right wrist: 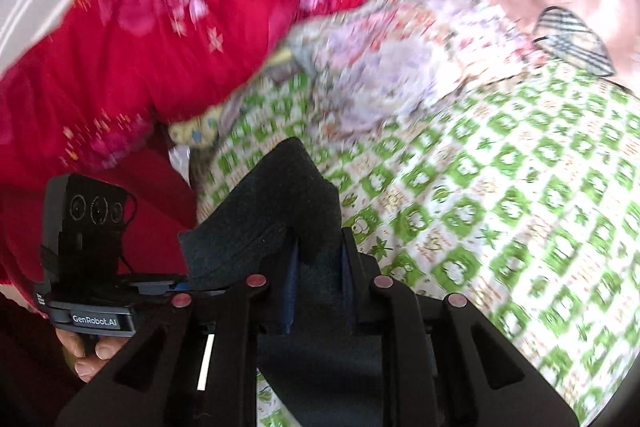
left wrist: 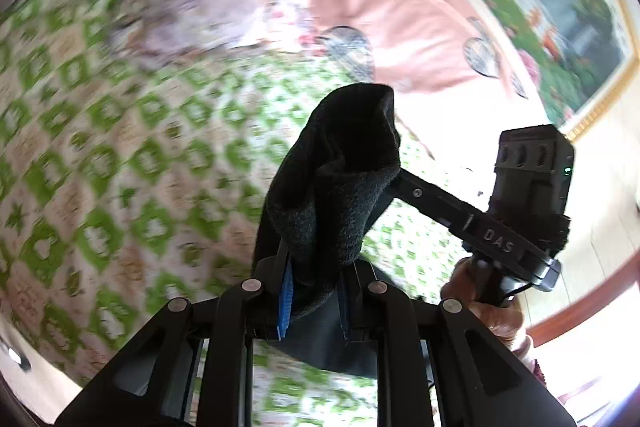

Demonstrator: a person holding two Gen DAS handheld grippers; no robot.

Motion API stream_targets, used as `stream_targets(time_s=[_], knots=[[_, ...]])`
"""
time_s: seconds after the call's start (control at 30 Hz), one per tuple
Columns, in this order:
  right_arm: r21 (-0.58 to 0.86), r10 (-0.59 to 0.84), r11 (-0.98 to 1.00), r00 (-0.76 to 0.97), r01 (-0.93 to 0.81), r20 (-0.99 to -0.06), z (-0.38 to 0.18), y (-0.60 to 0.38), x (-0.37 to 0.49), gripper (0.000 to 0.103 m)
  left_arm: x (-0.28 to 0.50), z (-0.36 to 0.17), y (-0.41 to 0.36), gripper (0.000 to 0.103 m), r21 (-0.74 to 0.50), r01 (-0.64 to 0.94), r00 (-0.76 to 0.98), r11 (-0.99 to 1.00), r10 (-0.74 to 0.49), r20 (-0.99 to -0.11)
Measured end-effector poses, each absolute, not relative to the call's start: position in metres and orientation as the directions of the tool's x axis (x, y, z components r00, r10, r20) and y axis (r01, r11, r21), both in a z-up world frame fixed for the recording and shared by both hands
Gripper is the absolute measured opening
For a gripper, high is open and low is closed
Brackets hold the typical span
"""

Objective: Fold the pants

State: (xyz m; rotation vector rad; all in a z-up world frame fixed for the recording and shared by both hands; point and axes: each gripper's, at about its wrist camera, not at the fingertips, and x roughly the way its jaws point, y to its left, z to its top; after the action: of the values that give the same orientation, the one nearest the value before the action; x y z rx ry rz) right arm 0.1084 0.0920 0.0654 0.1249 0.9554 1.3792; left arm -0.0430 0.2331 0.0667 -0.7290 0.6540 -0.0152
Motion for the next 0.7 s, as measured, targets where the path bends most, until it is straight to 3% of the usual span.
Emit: stream_targets(time_s=[0.33, 0.7], knots=[[0.651, 0.928, 0.301, 0.055, -0.697, -0.369, 0.075, -0.017, 0.109, 0.02, -0.025, 0.107, 0.153, 0.018, -0.574, 0.017, 0.786, 0.819, -0.366, -0.499], [0.736, 0.93, 0.362, 0.175, -0.572, -0.322, 0.037, -0.111, 0.107, 0.019, -0.001, 0.092, 0.046, 0.018, -0.508, 0.17, 0.679, 0.845, -0.474, -0.561]])
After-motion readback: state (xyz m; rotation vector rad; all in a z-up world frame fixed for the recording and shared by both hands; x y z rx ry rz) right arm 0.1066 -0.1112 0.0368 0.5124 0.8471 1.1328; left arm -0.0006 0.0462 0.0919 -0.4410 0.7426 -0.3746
